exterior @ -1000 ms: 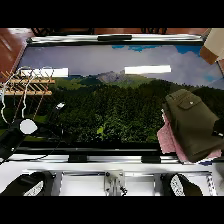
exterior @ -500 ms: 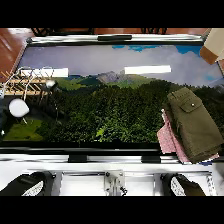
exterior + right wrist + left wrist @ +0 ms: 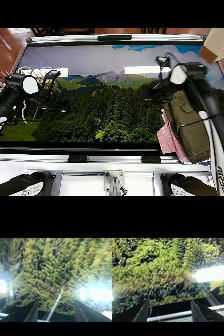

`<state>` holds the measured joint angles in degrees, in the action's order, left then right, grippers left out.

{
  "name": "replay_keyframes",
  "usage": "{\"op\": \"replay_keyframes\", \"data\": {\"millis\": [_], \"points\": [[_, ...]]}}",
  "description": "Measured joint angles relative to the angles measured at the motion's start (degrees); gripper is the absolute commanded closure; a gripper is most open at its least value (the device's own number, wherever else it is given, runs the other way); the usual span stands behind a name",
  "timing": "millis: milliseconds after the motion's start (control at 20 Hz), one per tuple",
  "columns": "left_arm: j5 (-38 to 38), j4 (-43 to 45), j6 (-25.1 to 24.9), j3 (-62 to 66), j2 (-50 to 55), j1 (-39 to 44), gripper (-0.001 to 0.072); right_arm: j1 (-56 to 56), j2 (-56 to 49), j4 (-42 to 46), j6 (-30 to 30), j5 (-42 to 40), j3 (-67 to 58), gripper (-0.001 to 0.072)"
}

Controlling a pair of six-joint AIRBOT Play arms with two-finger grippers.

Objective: Fold the shirts.

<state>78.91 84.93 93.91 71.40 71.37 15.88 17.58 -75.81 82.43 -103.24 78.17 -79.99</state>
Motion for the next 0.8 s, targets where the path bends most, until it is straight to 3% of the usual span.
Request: {"op": "replay_keyframes", "data": {"millis": [800], "points": [[-3.0,0.2,1.5,-0.6,-1.4,1.2,0.0092,3.1,-2.3,1.7,-0.9,0.8,-0.1,0.0168]]}}
